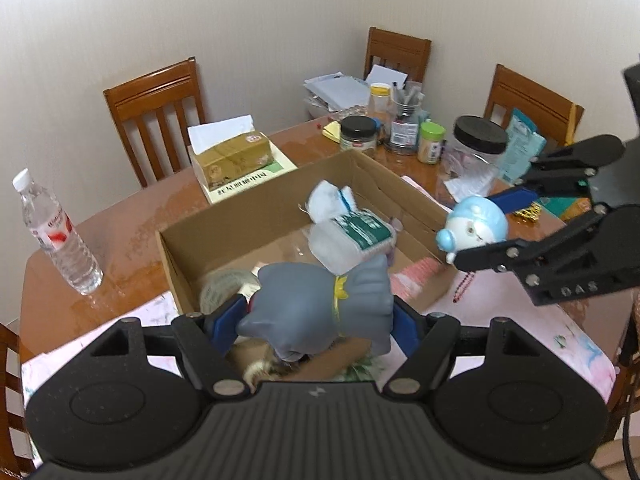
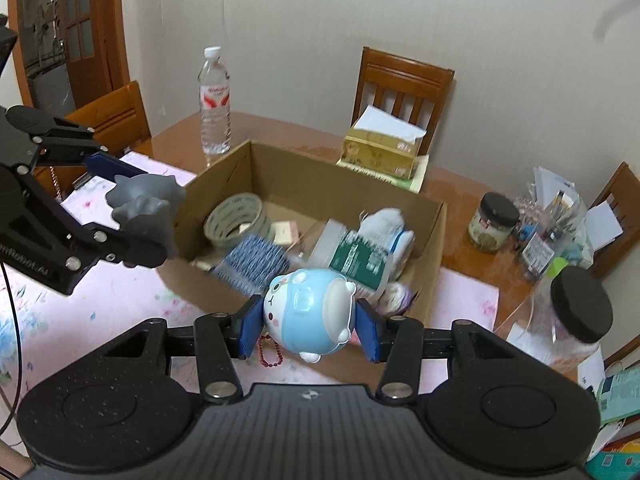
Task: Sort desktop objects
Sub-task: 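Carry figurine and light blue toy over the box and release both inside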
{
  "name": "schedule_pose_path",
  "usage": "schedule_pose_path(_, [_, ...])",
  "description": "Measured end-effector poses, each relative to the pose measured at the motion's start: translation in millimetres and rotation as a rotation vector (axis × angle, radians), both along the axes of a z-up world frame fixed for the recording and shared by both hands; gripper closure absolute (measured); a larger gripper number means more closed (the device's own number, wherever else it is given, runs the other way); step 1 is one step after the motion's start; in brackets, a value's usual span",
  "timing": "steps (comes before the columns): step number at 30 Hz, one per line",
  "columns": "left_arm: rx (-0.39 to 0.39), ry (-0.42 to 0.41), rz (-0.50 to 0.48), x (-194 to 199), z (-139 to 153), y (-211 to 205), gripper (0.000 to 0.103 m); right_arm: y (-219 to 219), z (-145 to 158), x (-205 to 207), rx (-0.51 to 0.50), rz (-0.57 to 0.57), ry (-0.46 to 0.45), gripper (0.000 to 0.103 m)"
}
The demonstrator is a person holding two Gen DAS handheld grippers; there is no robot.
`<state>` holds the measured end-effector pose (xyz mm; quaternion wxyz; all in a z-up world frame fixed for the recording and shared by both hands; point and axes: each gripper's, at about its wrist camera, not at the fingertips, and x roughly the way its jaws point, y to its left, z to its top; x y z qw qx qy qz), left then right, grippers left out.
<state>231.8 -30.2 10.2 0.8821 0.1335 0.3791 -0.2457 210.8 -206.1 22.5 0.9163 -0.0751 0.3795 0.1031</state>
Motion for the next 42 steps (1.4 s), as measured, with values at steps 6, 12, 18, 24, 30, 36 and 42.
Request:
schedule_pose_path(6, [0.008, 0.008, 0.016, 29.6, 5.9, -3.5, 0.028, -5.7, 3.8, 15.4, -0.007, 0.0, -0.011, 0.049])
schedule_pose_path(12, [0.025, 0.03, 0.037, 62.0, 3.3, -10.7, 0.028, -15.8, -0.1, 34.1, 0.012, -0.002, -0.006, 0.049])
schedule_pose_path(18, [0.021, 0.036, 0.041, 85.6, -0.1, -17.5, 0.028, -21.7, -9.2, 48.2, 0.016, -0.01, 0.007, 0.048])
schedule_pose_path(24, [0.024, 0.047, 0.039, 100.6, -5.5, -23.1, 0.028, -20.9, -9.0, 52.0, 0.022, -0.015, -0.011, 0.014])
schedule_pose_path(30, [0.034, 0.065, 0.037, 111.3, -16.5, -25.6, 0.028, -17.4, -14.1, 54.1, 0.026, 0.004, 0.015, 0.008])
schedule_pose_path(36, [0.034, 0.076, 0.046, 121.9, -21.7, -26.7, 0.028, -16.9, -14.8, 54.3, 0.037, 0.004, 0.017, 0.005])
schedule_pose_path(42, [-0.011, 0.089, 0.065, 130.0, -20.1, -25.8, 0.019, -19.9, -14.1, 56.5, 0.042, -0.012, 0.016, 0.004])
